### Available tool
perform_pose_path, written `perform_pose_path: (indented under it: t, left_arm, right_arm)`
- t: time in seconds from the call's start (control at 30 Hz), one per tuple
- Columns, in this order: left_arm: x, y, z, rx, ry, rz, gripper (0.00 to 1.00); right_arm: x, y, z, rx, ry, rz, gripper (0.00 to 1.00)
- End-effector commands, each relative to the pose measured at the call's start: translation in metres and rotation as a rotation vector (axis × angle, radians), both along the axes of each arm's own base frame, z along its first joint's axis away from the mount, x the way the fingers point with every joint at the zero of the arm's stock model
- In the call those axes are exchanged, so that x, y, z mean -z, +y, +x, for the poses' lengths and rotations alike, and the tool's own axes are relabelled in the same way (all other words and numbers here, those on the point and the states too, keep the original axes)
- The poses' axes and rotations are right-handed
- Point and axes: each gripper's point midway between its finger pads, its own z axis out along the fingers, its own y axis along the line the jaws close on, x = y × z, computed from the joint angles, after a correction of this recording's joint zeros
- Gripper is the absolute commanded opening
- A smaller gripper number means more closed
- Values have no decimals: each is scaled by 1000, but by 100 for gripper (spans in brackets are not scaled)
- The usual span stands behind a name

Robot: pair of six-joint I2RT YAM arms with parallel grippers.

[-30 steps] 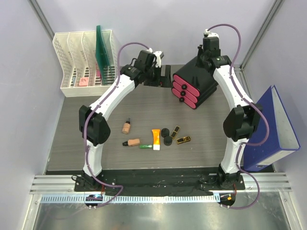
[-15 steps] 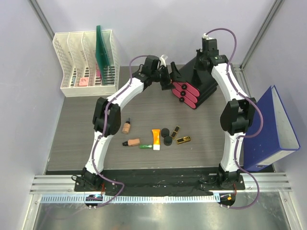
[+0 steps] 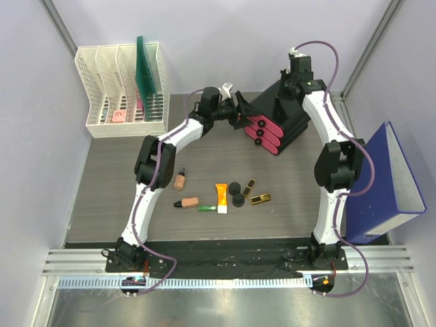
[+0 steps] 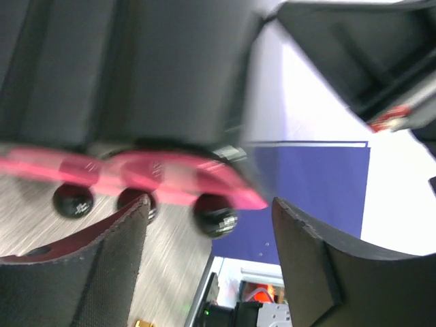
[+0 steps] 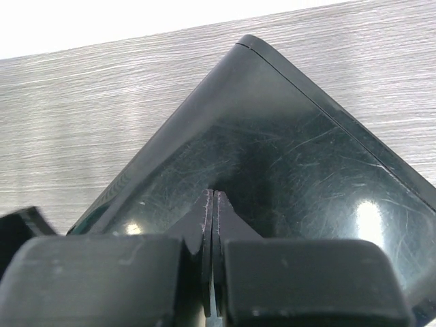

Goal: Organize the makeup

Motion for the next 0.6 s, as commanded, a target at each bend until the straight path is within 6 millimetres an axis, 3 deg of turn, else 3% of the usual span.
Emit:
perform_pose_path:
  t: [0.0, 0.17, 0.3, 0.57]
  left_arm:
    - [-31, 0, -13, 42, -83, -82, 69]
    - [-16, -5, -11, 55, -64, -92, 66]
    - [-20, -9, -6, 59, -61, -121, 65]
    - [-9, -20, -10, 77, -42, -121, 57]
  right_arm:
    - [32, -3, -24, -24, 132, 4, 1]
    - [36, -5, -24, -30, 140, 5, 1]
    - [40, -8, -25, -30, 151, 12, 1]
    - [53, -15, -23, -20, 178, 53, 1]
